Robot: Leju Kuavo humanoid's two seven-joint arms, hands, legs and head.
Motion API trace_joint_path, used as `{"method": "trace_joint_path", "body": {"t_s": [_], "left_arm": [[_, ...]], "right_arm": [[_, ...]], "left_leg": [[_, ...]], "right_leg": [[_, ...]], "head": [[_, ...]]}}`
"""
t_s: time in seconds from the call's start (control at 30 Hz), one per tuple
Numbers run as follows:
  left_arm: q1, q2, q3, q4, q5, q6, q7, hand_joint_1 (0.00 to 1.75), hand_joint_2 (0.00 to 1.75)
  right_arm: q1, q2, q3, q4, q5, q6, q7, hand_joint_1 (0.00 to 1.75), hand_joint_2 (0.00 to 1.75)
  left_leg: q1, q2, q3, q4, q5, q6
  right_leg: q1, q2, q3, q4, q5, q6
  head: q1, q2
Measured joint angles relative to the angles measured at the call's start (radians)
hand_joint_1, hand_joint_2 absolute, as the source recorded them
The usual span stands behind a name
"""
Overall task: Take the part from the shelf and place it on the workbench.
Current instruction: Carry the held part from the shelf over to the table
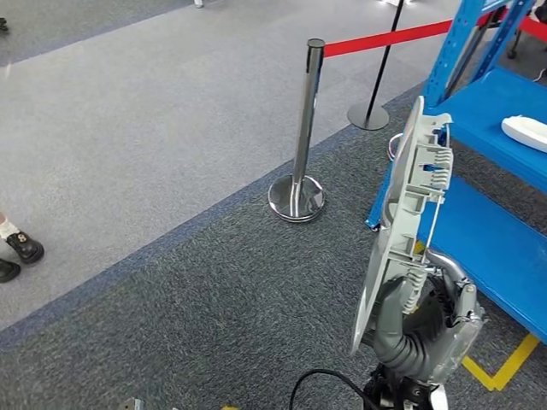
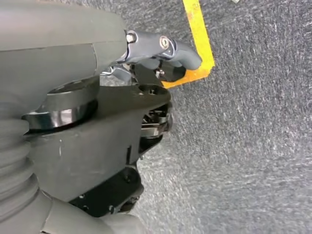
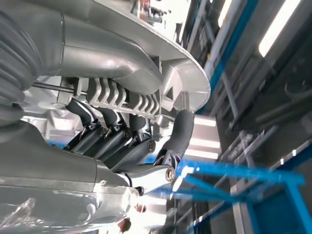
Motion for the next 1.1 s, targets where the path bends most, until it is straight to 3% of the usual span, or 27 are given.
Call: {"method": "trace_joint_path", "body": {"t_s": [0.07, 0.13, 0.2, 0.27, 0.3, 0.33, 0.37, 0.43, 0.5, 0.57, 0.6, 0.67, 0.7, 0.73, 0.8, 0.83, 0.9, 0.93, 1.0, 1.03, 1.1], "left_arm": [[0.002, 0.000, 0.000, 0.000, 0.000, 0.000, 0.000, 0.00, 1.75], [0.004, 0.000, 0.000, 0.000, 0.001, 0.000, 0.000, 0.00, 1.75], [0.002, 0.000, 0.000, 0.000, 0.002, 0.000, 0.000, 0.00, 1.75], [0.001, 0.000, 0.000, 0.000, 0.002, 0.000, 0.000, 0.00, 1.75], [0.002, 0.000, 0.000, 0.000, 0.002, 0.000, 0.000, 0.00, 1.75], [0.003, 0.000, 0.000, 0.000, 0.002, 0.000, 0.000, 0.00, 1.75], [0.003, 0.000, 0.000, 0.000, 0.003, 0.000, 0.000, 0.00, 1.75], [0.002, 0.000, 0.000, 0.000, 0.003, 0.000, 0.000, 0.00, 1.75], [0.001, 0.000, 0.000, 0.000, 0.003, 0.000, 0.000, 0.00, 1.75], [0.003, 0.000, 0.000, 0.000, 0.003, 0.000, 0.000, 0.00, 1.75], [0.004, 0.000, 0.000, 0.000, 0.003, 0.000, 0.000, 0.00, 1.75], [0.003, 0.000, 0.000, 0.000, 0.003, 0.000, 0.000, 0.00, 1.75], [0.002, -0.001, 0.000, 0.000, 0.003, 0.000, 0.000, 0.00, 1.75], [0.001, 0.000, 0.000, 0.000, 0.003, 0.000, 0.000, 0.00, 1.75], [0.002, 0.000, 0.000, 0.000, 0.003, 0.000, 0.000, 0.00, 1.75], [0.003, 0.000, 0.000, 0.000, 0.003, 0.000, 0.000, 0.00, 1.75], [0.004, 0.000, 0.000, 0.000, 0.003, 0.000, 0.000, 0.00, 1.75], [0.003, 0.000, 0.000, 0.000, 0.003, 0.001, 0.000, 0.00, 1.75], [0.001, 0.000, 0.000, 0.000, 0.002, 0.012, 0.009, 0.00, 1.75], [0.002, 0.000, 0.000, 0.000, 0.001, 0.020, 0.018, 0.00, 1.75], [0.007, 0.001, 0.000, 0.000, -0.001, 0.027, 0.029, 0.00, 1.75]], "right_arm": [[-0.001, 0.000, 0.001, 0.000, 0.000, 0.000, 0.000, 1.75, 1.75], [-0.002, 0.000, 0.001, 0.000, 0.000, 0.000, 0.000, 1.75, 1.75], [-0.001, 0.000, 0.001, 0.000, 0.001, 0.000, 0.000, 1.75, 1.75], [0.000, 0.000, 0.000, 0.000, 0.000, 0.000, 0.000, 1.75, 1.75], [0.000, 0.000, 0.000, 0.000, 0.000, 0.000, 0.000, 1.75, 1.75], [0.001, 0.000, 0.000, 0.000, 0.000, 0.000, 0.000, 1.75, 1.75], [0.001, 0.000, 0.000, 0.000, 0.000, 0.000, 0.000, 1.75, 1.75], [0.001, 0.000, 0.000, 0.000, 0.000, 0.000, 0.000, 1.75, 1.75], [0.001, 0.000, 0.000, 0.000, 0.001, 0.000, 0.000, 1.75, 1.75], [0.002, 0.000, 0.001, 0.000, 0.003, -0.001, 0.000, 1.75, 1.75], [0.001, 0.000, 0.002, 0.000, 0.005, -0.002, 0.000, 1.75, 1.75], [0.001, 0.000, 0.003, 0.000, 0.009, -0.002, 0.000, 1.75, 1.75], [0.001, 0.000, 0.002, 0.000, 0.010, -0.003, 0.000, 1.75, 1.75], [0.002, 0.000, 0.002, 0.000, 0.011, -0.004, 0.000, 1.75, 1.75], [0.002, 0.000, 0.001, 0.000, 0.011, -0.005, 0.000, 1.75, 1.75], [0.002, 0.000, 0.001, 0.000, 0.011, -0.005, 0.000, 1.75, 1.75], [0.001, 0.000, 0.001, 0.000, 0.011, -0.005, 0.000, 1.75, 1.75], [0.001, 0.000, 0.001, 0.000, 0.011, -0.005, 0.001, 1.75, 1.75], [0.001, 0.000, 0.001, 0.000, 0.009, -0.005, 0.010, 1.75, 1.75], [0.001, 0.000, 0.001, 0.000, 0.004, -0.005, 0.017, 1.75, 1.75], [0.001, 0.000, 0.000, 0.002, -0.007, -0.004, 0.022, 1.75, 1.75]], "left_leg": [[-0.002, -0.024, -0.003, -0.005, 0.000, 0.018], [0.001, -0.048, -0.002, -0.008, 0.004, 0.032], [0.002, -0.073, -0.002, -0.009, 0.006, 0.042], [0.001, -0.101, -0.002, -0.009, 0.006, 0.046], [0.000, -0.115, -0.001, -0.009, 0.006, 0.046], [0.000, -0.131, 0.000, -0.008, 0.006, 0.045], [0.000, -0.147, 0.002, -0.008, 0.006, 0.045], [0.000, -0.176, 0.002, -0.005, 0.006, 0.039], [0.001, -0.200, -0.006, -0.003, 0.010, 0.027], [0.006, -0.223, -0.016, -0.006, 0.017, 0.012], [0.007, -0.217, -0.020, -0.005, 0.016, 0.006], [0.003, -0.165, -0.045, 0.043, -0.015, -0.002], [0.001, -0.126, -0.072, 0.099, -0.046, -0.005], [0.001, -0.102, -0.105, 0.167, -0.079, -0.007], [0.002, -0.084, -0.153, 0.265, -0.111, -0.009], [0.002, -0.082, -0.151, 0.265, -0.101, -0.009], [0.001, -0.063, -0.090, 0.164, -0.045, -0.006], [-0.003, -0.038, -0.050, 0.094, -0.022, -0.004], [-0.008, -0.006, -0.001, 0.007, -0.001, 0.008], [-0.012, -0.005, 0.002, -0.005, -0.003, 0.014], [-0.011, -0.029, 0.000, -0.007, 0.000, 0.028]], "right_leg": [[0.000, -0.015, 0.006, -0.004, -0.003, 0.011], [-0.005, 0.018, -0.002, 0.023, -0.027, 0.021], [-0.006, 0.077, -0.052, 0.134, -0.088, 0.024], [-0.005, 0.099, -0.120, 0.267, -0.138, 0.022], [-0.005, 0.101, -0.138, 0.294, -0.137, 0.021], [-0.006, 0.102, -0.136, 0.279, -0.115, 0.019], [-0.007, 0.108, -0.115, 0.226, -0.077, 0.017], [-0.015, 0.159, -0.054, 0.084, -0.010, 0.015], [-0.021, 0.204, -0.025, 0.016, 0.007, 0.013], [-0.018, 0.193, -0.023, 0.013, 0.008, 0.004], [-0.017, 0.179, -0.022, 0.010, 0.010, -0.003], [-0.016, 0.147, -0.017, 0.003, 0.014, -0.016], [-0.014, 0.130, -0.015, 0.001, 0.014, -0.020], [-0.011, 0.113, -0.015, 0.001, 0.013, -0.023], [-0.008, 0.079, -0.015, 0.001, 0.011, -0.025], [-0.007, 0.064, -0.015, 0.001, 0.011, -0.026], [-0.006, 0.039, -0.012, 0.001, 0.009, -0.023], [-0.003, 0.028, -0.011, 0.003, 0.006, -0.019], [0.003, 0.009, -0.008, 0.003, 0.001, -0.011], [0.005, 0.000, -0.006, 0.003, 0.000, -0.006], [0.003, -0.009, -0.001, 0.002, -0.005, 0.004]], "head": [[0.003, 0.000], [0.006, 0.000], [0.013, 0.000], [0.016, 0.000], [0.016, 0.000], [0.016, 0.000], [0.017, 0.000], [0.017, 0.000], [0.017, 0.000], [0.016, 0.000], [0.016, 0.000], [0.009, 0.000], [0.006, 0.000], [0.002, 0.000], [0.002, 0.000], [0.002, 0.000], [0.002, 0.000], [0.002, 0.000], [0.004, 0.000], [0.005, 0.000], [0.007, 0.000]]}}
